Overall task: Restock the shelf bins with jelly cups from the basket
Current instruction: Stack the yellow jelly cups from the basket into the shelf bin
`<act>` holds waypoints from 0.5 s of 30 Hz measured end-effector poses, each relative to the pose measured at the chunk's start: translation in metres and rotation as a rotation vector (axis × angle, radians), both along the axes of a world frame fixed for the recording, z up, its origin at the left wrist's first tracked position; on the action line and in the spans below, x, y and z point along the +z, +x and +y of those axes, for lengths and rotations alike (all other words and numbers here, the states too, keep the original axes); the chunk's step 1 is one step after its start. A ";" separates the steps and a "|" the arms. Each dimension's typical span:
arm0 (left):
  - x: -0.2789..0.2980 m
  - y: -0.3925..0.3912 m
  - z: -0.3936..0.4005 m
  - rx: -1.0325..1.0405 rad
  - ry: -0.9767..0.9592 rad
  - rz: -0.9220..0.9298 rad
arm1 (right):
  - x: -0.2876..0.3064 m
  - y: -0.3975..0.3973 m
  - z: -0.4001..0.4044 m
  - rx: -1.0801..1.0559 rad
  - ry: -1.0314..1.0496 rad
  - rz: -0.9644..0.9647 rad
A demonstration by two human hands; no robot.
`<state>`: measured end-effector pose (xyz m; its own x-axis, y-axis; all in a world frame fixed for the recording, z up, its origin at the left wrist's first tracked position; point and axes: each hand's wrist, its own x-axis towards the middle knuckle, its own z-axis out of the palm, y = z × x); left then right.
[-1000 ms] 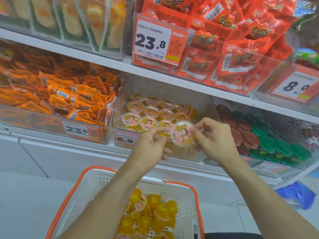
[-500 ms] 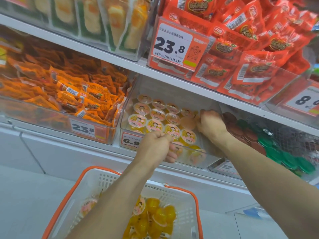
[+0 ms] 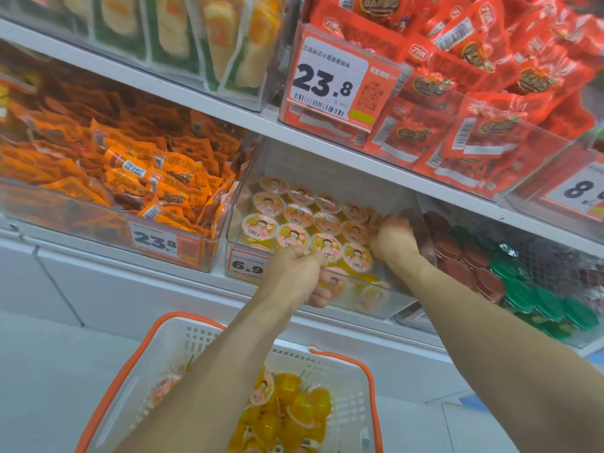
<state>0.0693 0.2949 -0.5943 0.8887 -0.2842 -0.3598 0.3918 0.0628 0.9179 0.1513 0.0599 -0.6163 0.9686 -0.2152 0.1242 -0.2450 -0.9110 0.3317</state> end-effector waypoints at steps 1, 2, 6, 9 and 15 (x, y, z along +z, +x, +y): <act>-0.001 -0.001 0.000 -0.001 0.003 -0.002 | 0.003 -0.002 0.001 -0.009 0.018 -0.015; -0.001 -0.001 -0.001 -0.003 0.008 -0.005 | 0.009 -0.007 0.003 -0.023 0.058 -0.036; -0.003 -0.006 -0.001 -0.076 0.103 -0.021 | 0.029 -0.044 0.014 0.082 0.335 -0.325; -0.013 -0.014 -0.005 -0.326 0.265 -0.009 | 0.025 -0.105 0.043 0.259 0.586 -0.596; -0.093 -0.048 -0.021 -0.635 0.769 -0.072 | -0.076 -0.193 0.073 0.143 0.945 -0.543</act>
<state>0.0209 0.2741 -0.6868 0.6797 -0.4270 -0.5964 0.0882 -0.7596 0.6444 -0.0417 0.1333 -0.6926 0.8584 -0.3378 0.3861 -0.0187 -0.7727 -0.6345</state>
